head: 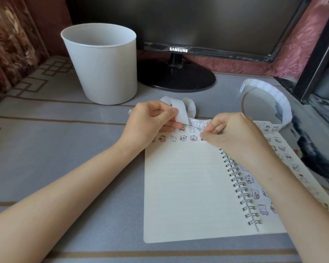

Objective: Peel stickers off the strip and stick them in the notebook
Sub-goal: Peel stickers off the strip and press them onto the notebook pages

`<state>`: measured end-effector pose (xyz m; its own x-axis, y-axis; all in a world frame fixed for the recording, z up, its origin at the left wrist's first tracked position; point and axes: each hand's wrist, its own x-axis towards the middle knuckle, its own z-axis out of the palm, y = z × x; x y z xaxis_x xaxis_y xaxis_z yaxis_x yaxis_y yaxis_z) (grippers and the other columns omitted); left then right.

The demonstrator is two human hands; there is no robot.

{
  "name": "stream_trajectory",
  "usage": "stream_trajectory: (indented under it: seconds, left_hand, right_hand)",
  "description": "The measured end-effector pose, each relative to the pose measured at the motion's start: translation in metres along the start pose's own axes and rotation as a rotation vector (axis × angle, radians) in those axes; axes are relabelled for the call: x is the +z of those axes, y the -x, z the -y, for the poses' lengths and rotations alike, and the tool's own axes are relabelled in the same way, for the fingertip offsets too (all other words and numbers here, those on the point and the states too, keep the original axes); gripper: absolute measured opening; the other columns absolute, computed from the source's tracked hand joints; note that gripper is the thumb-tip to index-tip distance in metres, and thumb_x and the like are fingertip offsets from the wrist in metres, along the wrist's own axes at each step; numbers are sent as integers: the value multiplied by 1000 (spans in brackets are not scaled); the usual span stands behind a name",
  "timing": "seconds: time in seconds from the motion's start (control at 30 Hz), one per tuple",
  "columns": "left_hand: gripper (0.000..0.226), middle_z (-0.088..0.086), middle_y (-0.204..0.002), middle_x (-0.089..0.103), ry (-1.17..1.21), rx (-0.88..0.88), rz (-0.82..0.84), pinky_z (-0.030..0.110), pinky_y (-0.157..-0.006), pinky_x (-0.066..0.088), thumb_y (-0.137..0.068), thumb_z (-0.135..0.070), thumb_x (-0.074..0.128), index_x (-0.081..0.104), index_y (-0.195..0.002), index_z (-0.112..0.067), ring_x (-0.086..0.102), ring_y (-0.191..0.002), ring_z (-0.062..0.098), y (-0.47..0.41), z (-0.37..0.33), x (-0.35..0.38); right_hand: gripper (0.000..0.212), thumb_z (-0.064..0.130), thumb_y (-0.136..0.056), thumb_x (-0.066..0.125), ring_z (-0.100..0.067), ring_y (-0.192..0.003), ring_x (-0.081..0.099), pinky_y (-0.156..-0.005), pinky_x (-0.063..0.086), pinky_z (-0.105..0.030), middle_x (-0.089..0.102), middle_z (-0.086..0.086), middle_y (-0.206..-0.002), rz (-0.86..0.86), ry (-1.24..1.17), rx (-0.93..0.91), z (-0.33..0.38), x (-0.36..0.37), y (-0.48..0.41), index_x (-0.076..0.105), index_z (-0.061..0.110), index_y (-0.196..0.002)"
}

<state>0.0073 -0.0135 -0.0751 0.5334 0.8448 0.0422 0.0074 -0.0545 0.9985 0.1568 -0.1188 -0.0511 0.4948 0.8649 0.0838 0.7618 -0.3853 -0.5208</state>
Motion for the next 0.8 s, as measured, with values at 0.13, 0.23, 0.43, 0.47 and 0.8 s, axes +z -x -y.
stream_trajectory:
  seconds: [0.13,0.23,0.43,0.47,0.8]
  left_hand:
    - [16,15,-83,73,7,-3,1,20,-66,57,-93,-11,59,63,-88,4,73,-75,18,0,0,0]
    - [17,14,-83,73,6,-5,0,20,-67,57,-93,-10,59,63,-90,6,73,-75,17,0,0,0]
    - [17,13,-82,73,1,-12,-4,21,-68,58,-93,-11,59,63,-90,6,73,-74,16,0,0,0]
    - [17,14,-83,73,2,-13,-4,21,-68,58,-93,-11,59,63,-91,6,73,-75,17,0,0,0]
    - [16,16,-83,73,-6,-13,-9,21,-69,58,-92,-11,59,64,-89,4,73,-74,17,-1,1,0]
  right_hand:
    - [12,32,-76,75,-3,-65,54,-56,37,-23,63,12,-67,-9,28,-31,-1,-1,2,67,24,-74]
    - [13,33,-75,76,-6,-71,52,-58,34,-27,58,9,-72,-26,38,-57,-3,-1,2,66,25,-74]
    - [17,26,-77,76,-2,-67,51,-59,36,-26,57,11,-73,-8,-45,-30,-6,2,-2,60,24,-82]
    - [14,23,-79,75,-1,-64,51,-58,36,-23,57,11,-70,-10,-47,-35,-7,2,-3,61,23,-82]
    - [11,25,-81,72,-3,-64,52,-64,40,-29,56,11,-69,-38,-104,-30,-9,5,-5,61,24,-82]
